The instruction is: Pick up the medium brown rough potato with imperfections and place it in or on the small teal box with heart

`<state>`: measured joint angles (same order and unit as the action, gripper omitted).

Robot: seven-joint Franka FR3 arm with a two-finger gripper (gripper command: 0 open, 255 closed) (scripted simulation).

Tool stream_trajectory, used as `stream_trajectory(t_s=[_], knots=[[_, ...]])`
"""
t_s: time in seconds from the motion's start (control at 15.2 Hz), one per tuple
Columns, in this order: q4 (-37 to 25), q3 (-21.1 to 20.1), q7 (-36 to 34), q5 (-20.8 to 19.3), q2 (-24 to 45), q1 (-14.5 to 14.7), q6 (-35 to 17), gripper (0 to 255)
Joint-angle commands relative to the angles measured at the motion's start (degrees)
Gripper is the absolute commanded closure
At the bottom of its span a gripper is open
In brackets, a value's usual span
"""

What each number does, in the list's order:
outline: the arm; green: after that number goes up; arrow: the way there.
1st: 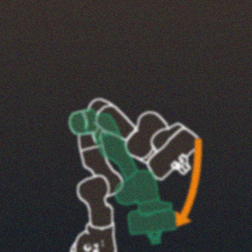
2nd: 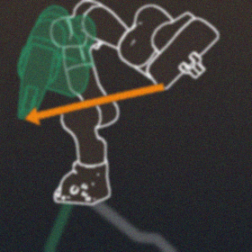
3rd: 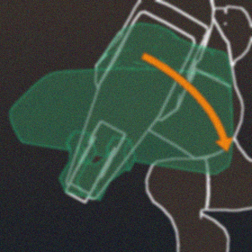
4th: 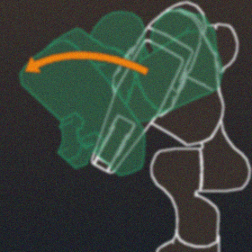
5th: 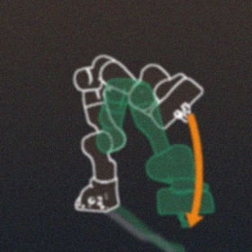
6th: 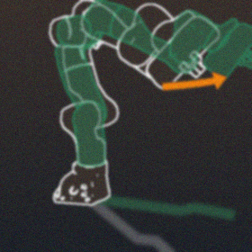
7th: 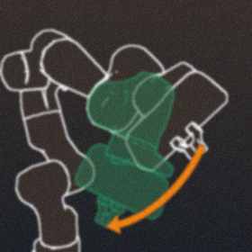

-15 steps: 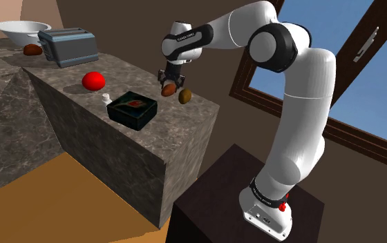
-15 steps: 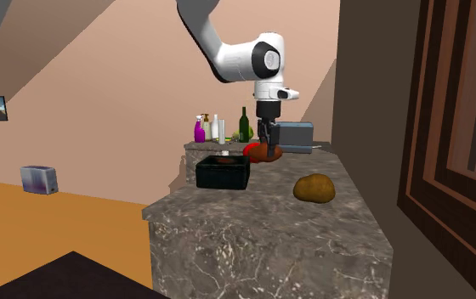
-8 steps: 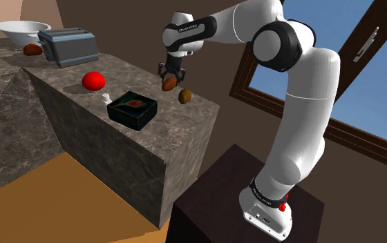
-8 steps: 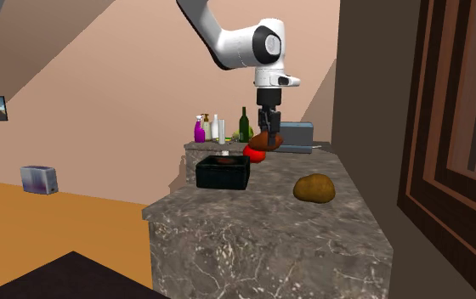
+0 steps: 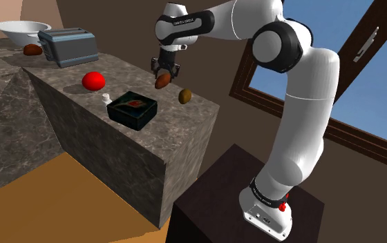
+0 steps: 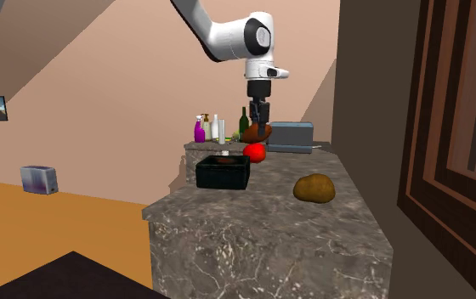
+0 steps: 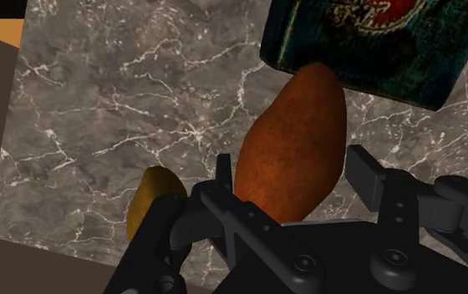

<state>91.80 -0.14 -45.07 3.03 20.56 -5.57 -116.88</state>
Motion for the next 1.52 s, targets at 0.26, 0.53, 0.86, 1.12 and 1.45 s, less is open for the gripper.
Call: stream_trajectory(t_s=[0.26, 0.53, 0.86, 1.12, 1.45], knots=[[-6.3, -1.8, -7.4, -1.5, 4.3, 5.1, 1.7, 255], [-12.6, -2.7, -11.9, -2.5, 8.3, 8.5, 3.9, 255], [-14.9, -3.1, -14.1, -3.0, 11.1, 10.3, 3.2, 255], [-12.8, -3.0, -14.1, -3.1, 11.7, 10.3, 0.5, 255], [-10.6, -3.0, -14.0, -3.1, 12.8, 10.3, -2.7, 255]])
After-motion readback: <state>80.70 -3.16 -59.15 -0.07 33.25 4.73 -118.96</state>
